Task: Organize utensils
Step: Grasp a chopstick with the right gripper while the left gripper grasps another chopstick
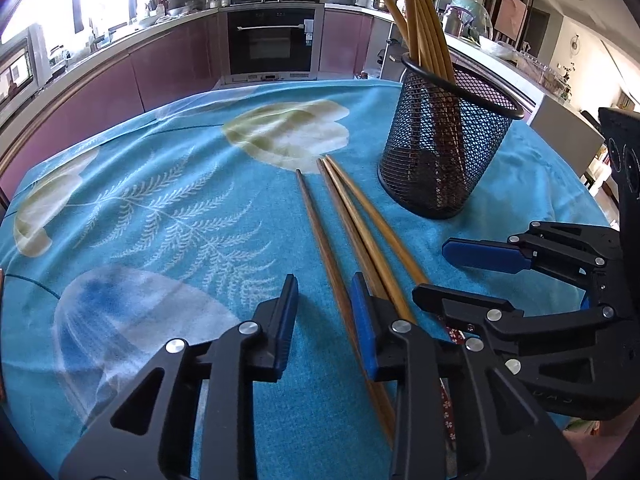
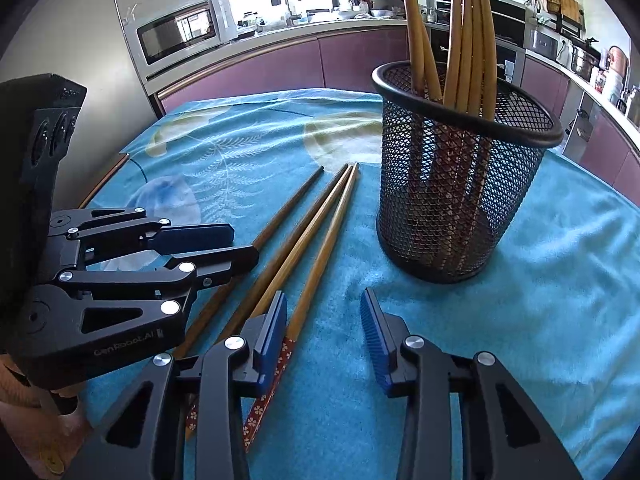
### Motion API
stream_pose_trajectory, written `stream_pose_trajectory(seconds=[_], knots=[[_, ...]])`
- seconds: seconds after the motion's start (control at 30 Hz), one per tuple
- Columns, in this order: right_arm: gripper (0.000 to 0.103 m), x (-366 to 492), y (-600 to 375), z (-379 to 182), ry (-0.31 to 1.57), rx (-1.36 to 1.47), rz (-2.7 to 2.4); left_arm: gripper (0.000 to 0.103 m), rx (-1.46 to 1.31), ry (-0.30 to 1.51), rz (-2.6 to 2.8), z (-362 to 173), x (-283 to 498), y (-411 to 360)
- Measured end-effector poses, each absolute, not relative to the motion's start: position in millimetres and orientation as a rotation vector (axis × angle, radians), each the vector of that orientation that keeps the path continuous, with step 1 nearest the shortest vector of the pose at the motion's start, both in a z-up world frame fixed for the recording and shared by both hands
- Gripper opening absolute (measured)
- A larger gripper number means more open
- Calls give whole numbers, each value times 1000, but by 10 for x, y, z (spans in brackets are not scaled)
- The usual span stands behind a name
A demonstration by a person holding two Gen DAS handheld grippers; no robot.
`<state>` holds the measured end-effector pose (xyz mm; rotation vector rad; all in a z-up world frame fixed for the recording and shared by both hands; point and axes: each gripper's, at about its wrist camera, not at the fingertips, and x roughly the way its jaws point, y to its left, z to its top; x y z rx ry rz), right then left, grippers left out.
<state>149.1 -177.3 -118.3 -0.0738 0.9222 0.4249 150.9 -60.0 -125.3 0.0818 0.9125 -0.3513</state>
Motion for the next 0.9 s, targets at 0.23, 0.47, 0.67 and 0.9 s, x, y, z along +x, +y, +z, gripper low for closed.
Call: stream_pose_trajectory(seconds=[0.23, 0.47, 0.67, 0.9], knots=[[33, 1539, -1759, -1197, 919, -74, 418, 23, 84, 916, -342, -1272, 1557, -618], [29, 1587, -1724, -1199, 912, -82, 403, 21, 80, 916, -331, -1279, 1607, -633], [16, 1639, -1730, -1202, 915, -72, 395, 16, 73, 917, -326, -1280, 1632, -641], [7, 1655, -1801, -1201, 917, -29, 395, 10, 59, 918, -318, -1284, 1648, -659]])
